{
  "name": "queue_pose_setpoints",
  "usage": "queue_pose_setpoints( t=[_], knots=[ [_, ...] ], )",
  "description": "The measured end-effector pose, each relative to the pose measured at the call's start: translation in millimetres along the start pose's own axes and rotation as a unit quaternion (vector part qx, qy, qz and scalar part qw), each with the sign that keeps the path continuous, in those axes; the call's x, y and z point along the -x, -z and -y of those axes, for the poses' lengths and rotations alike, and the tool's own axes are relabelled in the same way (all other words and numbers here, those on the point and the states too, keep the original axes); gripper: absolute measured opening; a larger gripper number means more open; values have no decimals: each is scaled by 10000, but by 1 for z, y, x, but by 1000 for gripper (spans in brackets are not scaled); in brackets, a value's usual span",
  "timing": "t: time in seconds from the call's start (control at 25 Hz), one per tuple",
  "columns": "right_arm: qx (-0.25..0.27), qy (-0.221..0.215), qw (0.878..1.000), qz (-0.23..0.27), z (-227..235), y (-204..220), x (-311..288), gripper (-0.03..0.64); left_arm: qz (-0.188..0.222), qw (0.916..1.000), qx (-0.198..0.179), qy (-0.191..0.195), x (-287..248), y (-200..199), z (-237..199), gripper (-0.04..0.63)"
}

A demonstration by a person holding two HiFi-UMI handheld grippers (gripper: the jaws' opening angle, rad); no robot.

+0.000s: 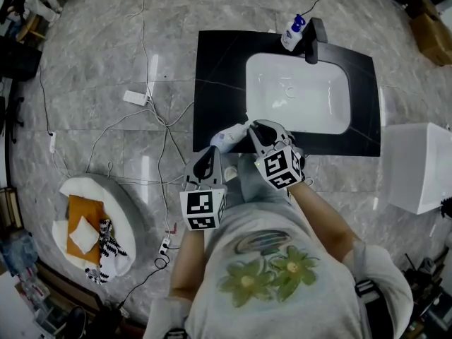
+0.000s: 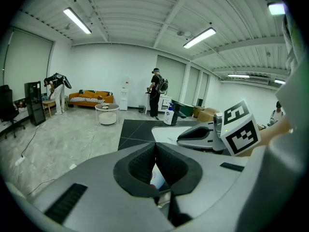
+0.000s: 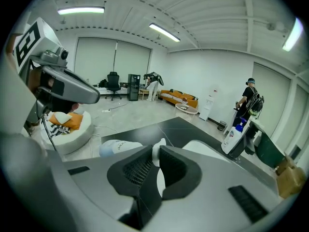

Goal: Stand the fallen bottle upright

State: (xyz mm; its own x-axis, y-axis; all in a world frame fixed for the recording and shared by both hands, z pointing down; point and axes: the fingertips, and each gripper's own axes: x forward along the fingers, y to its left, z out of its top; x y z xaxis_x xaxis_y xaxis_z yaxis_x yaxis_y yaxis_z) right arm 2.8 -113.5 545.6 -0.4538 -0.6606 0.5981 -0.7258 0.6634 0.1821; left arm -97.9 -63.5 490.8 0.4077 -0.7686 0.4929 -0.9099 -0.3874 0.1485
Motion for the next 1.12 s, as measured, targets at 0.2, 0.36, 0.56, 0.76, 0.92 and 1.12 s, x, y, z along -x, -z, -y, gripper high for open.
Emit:
queue_pose_setpoints(
  t=[0.2, 0.36, 0.56, 0.76, 0.92, 1.12],
  knots=[
    [313, 71, 9995, 58, 0, -9, 4, 69, 5, 10000, 6, 4, 3, 2, 3, 18],
    [552, 124, 9983, 110, -1, -17, 7, 69, 11, 10000, 2, -10, 5, 2, 4, 18],
    [803, 191, 9965, 142, -2, -24, 12, 69, 25, 10000, 7, -32, 10, 3, 4, 18],
    [1053, 267, 9940, 144, -2, -27, 15, 69, 15, 10000, 24, -39, 12, 5, 7, 18],
    [1272, 321, 9912, 172, 0, -31, 16, 69, 16, 10000, 40, -32, 11, 6, 11, 18],
    [1537, 337, 9874, 182, -3, -37, 18, 69, 1, 10000, 51, -45, 12, 7, 13, 18]
  ],
)
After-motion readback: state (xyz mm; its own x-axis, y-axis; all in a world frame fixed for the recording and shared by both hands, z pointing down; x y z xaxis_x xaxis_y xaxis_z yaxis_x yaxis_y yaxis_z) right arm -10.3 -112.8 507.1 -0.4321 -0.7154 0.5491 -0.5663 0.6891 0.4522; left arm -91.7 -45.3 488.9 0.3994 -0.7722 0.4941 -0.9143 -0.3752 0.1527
